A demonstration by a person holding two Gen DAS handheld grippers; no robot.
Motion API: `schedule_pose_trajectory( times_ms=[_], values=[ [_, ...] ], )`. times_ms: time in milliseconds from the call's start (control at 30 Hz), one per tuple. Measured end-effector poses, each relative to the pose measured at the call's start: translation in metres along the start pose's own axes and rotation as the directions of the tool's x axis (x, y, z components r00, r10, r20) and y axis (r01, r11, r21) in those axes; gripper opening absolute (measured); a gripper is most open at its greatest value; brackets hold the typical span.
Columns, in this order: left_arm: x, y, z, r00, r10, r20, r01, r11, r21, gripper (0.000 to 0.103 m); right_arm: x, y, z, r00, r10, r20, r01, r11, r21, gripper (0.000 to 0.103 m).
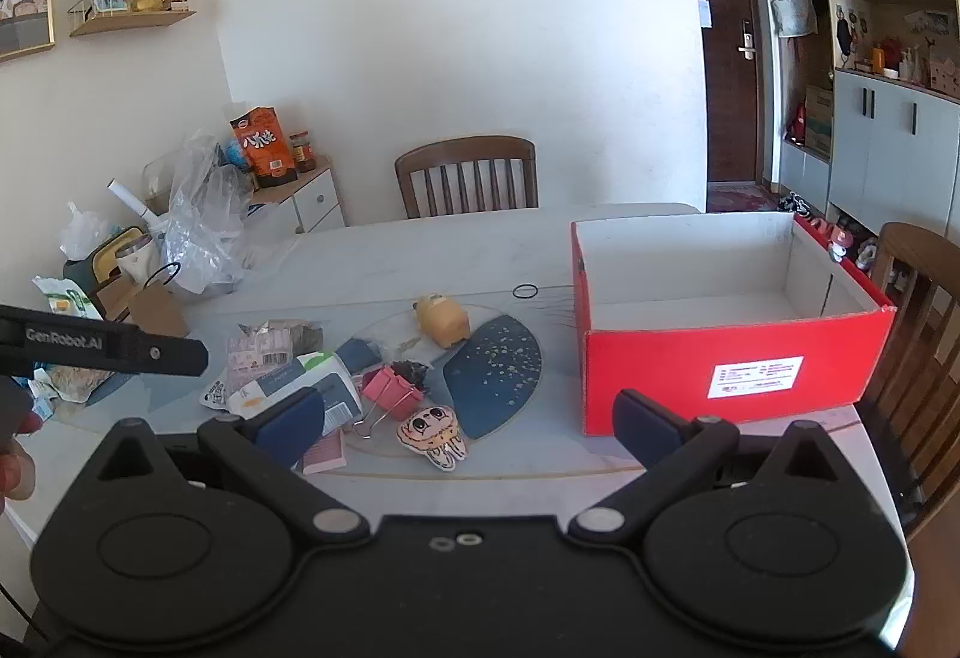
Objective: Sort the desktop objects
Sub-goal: 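Grasp the white-and-blue carton with the left tool while the right tool grasps the cartoon plush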
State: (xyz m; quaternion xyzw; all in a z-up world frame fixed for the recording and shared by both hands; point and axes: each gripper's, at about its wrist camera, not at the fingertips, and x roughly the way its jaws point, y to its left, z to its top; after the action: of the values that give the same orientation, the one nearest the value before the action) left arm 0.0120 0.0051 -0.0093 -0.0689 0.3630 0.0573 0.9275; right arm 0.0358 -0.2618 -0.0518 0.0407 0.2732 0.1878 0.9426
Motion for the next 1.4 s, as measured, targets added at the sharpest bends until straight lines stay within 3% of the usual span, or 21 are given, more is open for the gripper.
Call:
schedule_pose_trajectory(
  times_ms=[733,1200,1400],
  values=[
    [0.071,0.054,0.01,0.999,-0.035,-0.031,0.037,0.995,0.09,0.103,0.086,0.028,0.001,0.993,-0.048,-0.104,0.048,0.999,-0.008,0.099],
    [0.133,0.051,-0.003,0.989,-0.107,-0.105,0.133,0.952,0.277,0.102,0.164,0.039,-0.011,0.965,-0.107,-0.238,0.105,0.994,-0.021,0.093],
    [0.153,0.046,-0.008,0.983,-0.125,-0.133,0.162,0.935,0.316,0.102,0.189,0.047,-0.014,0.949,-0.126,-0.29,0.113,0.992,-0.064,0.09]
  ],
)
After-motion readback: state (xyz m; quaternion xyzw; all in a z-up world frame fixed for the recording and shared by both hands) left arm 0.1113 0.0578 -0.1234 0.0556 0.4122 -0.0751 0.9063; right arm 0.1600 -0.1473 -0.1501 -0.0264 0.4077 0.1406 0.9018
